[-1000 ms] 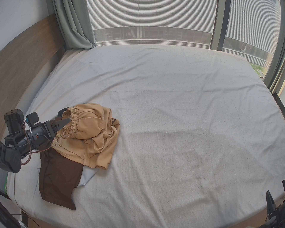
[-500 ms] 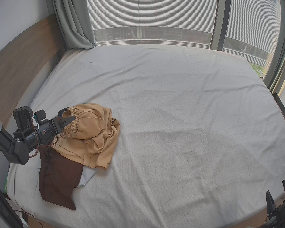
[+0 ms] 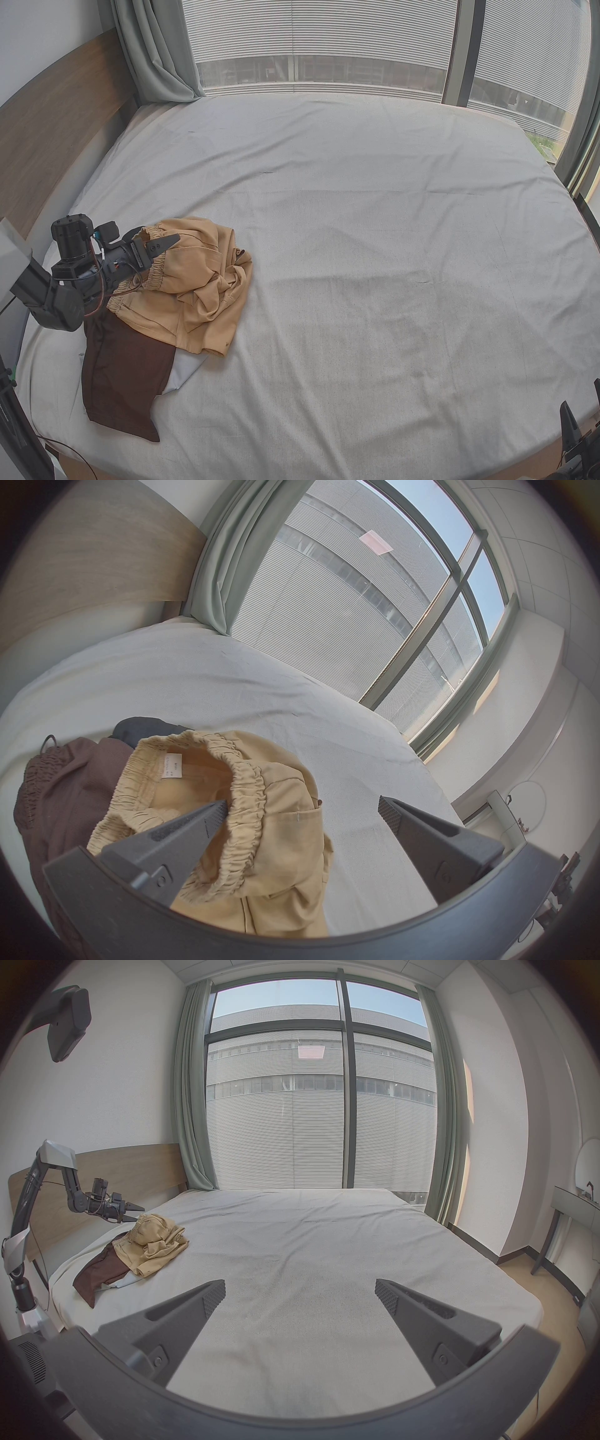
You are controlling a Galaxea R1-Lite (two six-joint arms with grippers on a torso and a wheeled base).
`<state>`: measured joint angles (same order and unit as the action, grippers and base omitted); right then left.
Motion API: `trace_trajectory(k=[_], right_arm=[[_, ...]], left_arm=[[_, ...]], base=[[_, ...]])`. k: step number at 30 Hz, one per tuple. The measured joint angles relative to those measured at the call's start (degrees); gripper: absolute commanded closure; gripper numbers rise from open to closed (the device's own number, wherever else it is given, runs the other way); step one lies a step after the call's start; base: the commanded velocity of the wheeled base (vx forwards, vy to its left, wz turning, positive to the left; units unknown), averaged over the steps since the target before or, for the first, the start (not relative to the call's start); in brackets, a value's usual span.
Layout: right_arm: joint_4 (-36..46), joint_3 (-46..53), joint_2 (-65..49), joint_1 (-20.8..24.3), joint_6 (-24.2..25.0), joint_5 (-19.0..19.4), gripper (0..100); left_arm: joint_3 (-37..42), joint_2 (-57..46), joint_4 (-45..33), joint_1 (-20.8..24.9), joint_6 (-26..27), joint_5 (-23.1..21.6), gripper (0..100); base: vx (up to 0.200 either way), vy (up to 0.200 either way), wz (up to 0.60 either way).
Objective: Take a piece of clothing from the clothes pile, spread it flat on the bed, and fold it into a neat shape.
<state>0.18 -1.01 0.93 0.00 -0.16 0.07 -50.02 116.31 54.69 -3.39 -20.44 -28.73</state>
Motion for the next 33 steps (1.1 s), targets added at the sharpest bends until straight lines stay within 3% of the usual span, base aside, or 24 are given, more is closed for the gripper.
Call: trace_trajectory(k=[14,15,33], right_arm=[[0.0,0.0,0.0,0.0,0.0,0.0,0],[0.0,0.0,0.0,0.0,0.0,0.0,0],[0.0,0.0,0.0,0.0,0.1,-0.1,0]], left_arm=[[-4.4,3.9,-0.1,2.9,-2.0,0.5,0],[-4.5,4.0,-0.1,3.0,-2.0,0.5,100],[-4.2,4.2,-0.7,3.0,-2.6,0.1,100]], base=[[0.000,0.000,0.00],[0.000,0.000,0.00],[0.000,0.000,0.00]])
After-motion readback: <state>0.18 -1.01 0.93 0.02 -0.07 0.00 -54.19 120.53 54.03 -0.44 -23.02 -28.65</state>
